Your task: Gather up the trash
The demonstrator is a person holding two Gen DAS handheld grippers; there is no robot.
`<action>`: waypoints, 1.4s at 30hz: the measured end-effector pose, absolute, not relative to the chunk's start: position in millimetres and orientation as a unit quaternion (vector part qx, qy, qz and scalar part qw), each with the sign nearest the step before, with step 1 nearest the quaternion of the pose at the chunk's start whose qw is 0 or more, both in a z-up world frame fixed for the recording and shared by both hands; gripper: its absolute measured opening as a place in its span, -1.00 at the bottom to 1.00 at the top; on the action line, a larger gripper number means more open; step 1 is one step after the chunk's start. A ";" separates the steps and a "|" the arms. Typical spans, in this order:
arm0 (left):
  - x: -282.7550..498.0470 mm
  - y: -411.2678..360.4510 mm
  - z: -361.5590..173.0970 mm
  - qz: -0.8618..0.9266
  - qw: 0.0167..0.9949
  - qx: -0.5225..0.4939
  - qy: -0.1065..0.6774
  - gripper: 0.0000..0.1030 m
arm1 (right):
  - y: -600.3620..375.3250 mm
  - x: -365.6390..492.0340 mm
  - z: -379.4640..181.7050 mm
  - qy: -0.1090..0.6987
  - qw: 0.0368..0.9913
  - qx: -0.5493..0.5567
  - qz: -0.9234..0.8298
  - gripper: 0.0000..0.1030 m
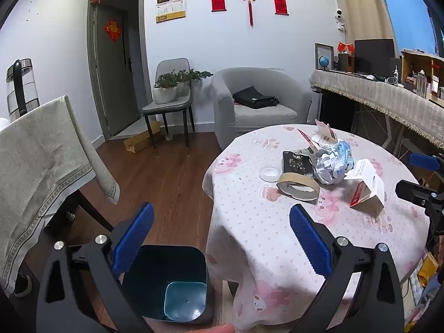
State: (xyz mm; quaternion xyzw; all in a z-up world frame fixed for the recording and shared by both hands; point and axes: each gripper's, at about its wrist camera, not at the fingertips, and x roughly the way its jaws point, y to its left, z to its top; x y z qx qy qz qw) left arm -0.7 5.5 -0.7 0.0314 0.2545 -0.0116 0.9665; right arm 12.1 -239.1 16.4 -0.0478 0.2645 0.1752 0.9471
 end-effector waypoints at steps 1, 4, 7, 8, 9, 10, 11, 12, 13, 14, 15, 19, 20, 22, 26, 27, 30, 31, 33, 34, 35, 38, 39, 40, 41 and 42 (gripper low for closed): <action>-1.1 6.5 -0.6 -0.012 0.966 0.031 0.255 0.93 | -239.1 12.1 16.4 0.264 0.947 -0.048 0.175 0.93; 1.4 0.9 1.2 -0.010 0.966 0.037 0.257 0.93 | -238.7 12.0 16.2 0.264 0.947 -0.050 0.175 0.93; 1.4 1.5 1.9 -0.009 0.965 0.039 0.258 0.93 | -237.4 12.1 15.7 0.266 0.946 -0.053 0.175 0.93; 1.5 2.3 2.3 -0.009 0.965 0.038 0.259 0.93 | -237.1 12.2 15.7 0.266 0.946 -0.054 0.175 0.93; 0.4 -3.2 -2.1 -0.009 0.965 0.041 0.258 0.93 | -237.2 12.2 15.7 0.267 0.946 -0.053 0.174 0.93; 1.0 -2.5 -3.1 -0.009 0.965 0.040 0.258 0.93 | -237.2 12.3 15.7 0.267 0.946 -0.053 0.174 0.93; 0.8 -2.5 -3.1 -0.008 0.965 0.039 0.258 0.93 | -240.1 13.1 15.4 0.265 0.947 -0.051 0.174 0.93; 0.6 -2.7 -3.3 -0.008 0.965 0.038 0.258 0.93 | -240.5 13.2 15.2 0.265 0.947 -0.051 0.173 0.93; 0.4 -2.8 -3.6 -0.008 0.965 0.037 0.259 0.93 | -240.9 13.1 15.0 0.265 0.947 -0.050 0.174 0.93; 1.4 -2.4 -3.5 -0.008 0.965 0.036 0.260 0.93 | -238.5 12.6 15.3 0.265 0.947 -0.050 0.176 0.93; 1.8 -1.5 -2.3 -0.008 0.965 0.036 0.260 0.93 | -238.1 12.5 15.6 0.265 0.947 -0.050 0.175 0.93; 2.9 -0.4 -2.7 -0.007 0.965 0.034 0.261 0.93 | -237.5 12.6 15.7 0.265 0.947 -0.049 0.176 0.93; 3.6 0.3 -2.6 -0.007 0.965 0.034 0.261 0.93 | -237.7 11.5 15.5 0.265 0.947 -0.049 0.176 0.93; 3.2 0.9 -2.6 -0.006 0.965 0.034 0.261 0.93 | -237.5 11.7 15.4 0.266 0.947 -0.050 0.175 0.93; 3.3 1.2 -2.6 -0.007 0.965 0.033 0.261 0.93 | -238.6 11.8 14.3 0.266 0.947 -0.049 0.176 0.93; 3.3 1.3 -2.5 -0.007 0.965 0.033 0.261 0.93 | -238.7 11.9 14.1 0.266 0.947 -0.049 0.176 0.93; 3.2 1.1 -2.6 -0.007 0.965 0.033 0.261 0.93 | -238.2 11.3 13.9 0.266 0.947 -0.049 0.175 0.93; 3.2 1.1 -2.6 -0.007 0.965 0.033 0.261 0.93 | -238.7 11.7 13.9 0.266 0.947 -0.048 0.176 0.93; 3.4 0.8 -2.7 -0.007 0.965 0.034 0.262 0.93 | -238.2 11.3 14.2 0.264 0.947 -0.047 0.177 0.93; 3.5 0.8 -2.7 -0.007 0.964 0.034 0.262 0.93 | -238.2 12.2 14.3 0.264 0.947 -0.047 0.177 0.93; 3.5 0.8 -2.6 -0.007 0.965 0.034 0.262 0.93 | -238.4 12.2 14.4 0.264 0.947 -0.047 0.177 0.93; 3.7 0.4 -2.9 -0.006 0.965 0.033 0.261 0.93 | -238.0 12.0 14.6 0.265 0.947 -0.046 0.177 0.93; 3.8 0.2 -3.1 -0.006 0.965 0.033 0.262 0.93 | -240.5 13.5 13.4 0.265 0.947 -0.046 0.177 0.93; 3.7 0.5 -2.8 -0.007 0.965 0.033 0.262 0.93 | -240.7 13.6 13.4 0.265 0.947 -0.046 0.176 0.93; 3.7 0.4 -2.8 -0.006 0.965 0.033 0.262 0.93 | -240.8 13.7 13.3 0.265 0.947 -0.045 0.177 0.93; 3.8 0.6 -2.7 -0.007 0.965 0.033 0.261 0.93 | -240.8 13.7 13.2 0.265 0.947 -0.045 0.177 0.93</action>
